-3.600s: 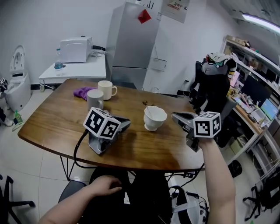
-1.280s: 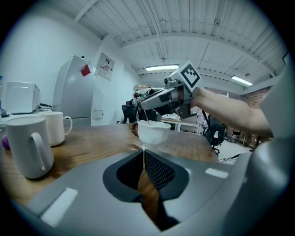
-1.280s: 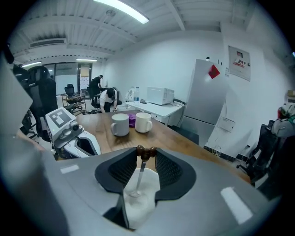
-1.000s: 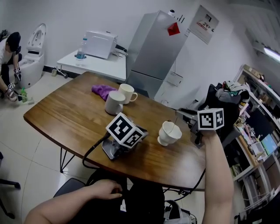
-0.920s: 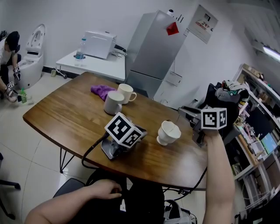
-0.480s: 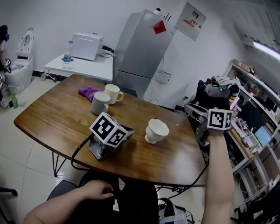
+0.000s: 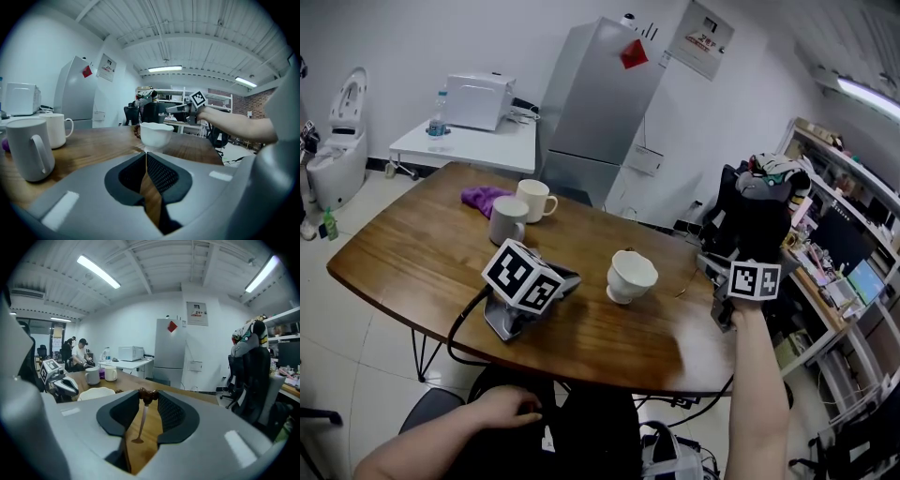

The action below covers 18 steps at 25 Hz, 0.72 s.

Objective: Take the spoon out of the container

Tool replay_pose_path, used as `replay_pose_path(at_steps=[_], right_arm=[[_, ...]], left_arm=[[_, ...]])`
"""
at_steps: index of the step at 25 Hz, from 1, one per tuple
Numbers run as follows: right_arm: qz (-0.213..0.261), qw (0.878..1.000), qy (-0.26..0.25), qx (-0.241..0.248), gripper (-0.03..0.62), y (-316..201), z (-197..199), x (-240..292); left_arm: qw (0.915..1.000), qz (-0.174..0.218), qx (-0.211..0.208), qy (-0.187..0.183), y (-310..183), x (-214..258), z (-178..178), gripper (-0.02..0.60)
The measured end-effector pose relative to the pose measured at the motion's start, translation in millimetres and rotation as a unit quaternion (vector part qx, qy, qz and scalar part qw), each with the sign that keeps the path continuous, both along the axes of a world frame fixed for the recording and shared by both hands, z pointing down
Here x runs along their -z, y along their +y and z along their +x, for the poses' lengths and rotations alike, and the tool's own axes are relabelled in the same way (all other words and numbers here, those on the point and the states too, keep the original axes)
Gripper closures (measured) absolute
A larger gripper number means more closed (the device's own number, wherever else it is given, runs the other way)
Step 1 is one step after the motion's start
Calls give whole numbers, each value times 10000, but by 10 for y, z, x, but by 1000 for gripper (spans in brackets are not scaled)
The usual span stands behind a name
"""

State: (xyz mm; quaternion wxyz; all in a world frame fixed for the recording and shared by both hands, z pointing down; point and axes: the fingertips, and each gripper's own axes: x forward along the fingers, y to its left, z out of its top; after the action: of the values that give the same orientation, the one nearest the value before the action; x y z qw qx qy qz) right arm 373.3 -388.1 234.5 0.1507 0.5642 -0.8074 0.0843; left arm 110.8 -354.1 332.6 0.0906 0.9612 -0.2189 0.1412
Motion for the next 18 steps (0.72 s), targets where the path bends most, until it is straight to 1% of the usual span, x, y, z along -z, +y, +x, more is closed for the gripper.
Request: replay_pose_path(at_steps=[6, 9, 13, 18], right_arm=[[665, 9972, 16, -347, 467, -107, 123, -24], [857, 9955, 91, -389, 467, -122, 99, -72], [870, 9956, 128, -333, 467, -83, 45, -184], [826, 9960, 145, -300, 467, 92, 55, -238]], left_arm=[[10000, 5, 0, 5, 8, 8, 0, 569], [10000, 3, 0, 5, 8, 8, 2, 569], [10000, -4, -4, -1, 6, 10, 3, 569], [10000, -6, -3, -3, 4, 13, -11, 569]])
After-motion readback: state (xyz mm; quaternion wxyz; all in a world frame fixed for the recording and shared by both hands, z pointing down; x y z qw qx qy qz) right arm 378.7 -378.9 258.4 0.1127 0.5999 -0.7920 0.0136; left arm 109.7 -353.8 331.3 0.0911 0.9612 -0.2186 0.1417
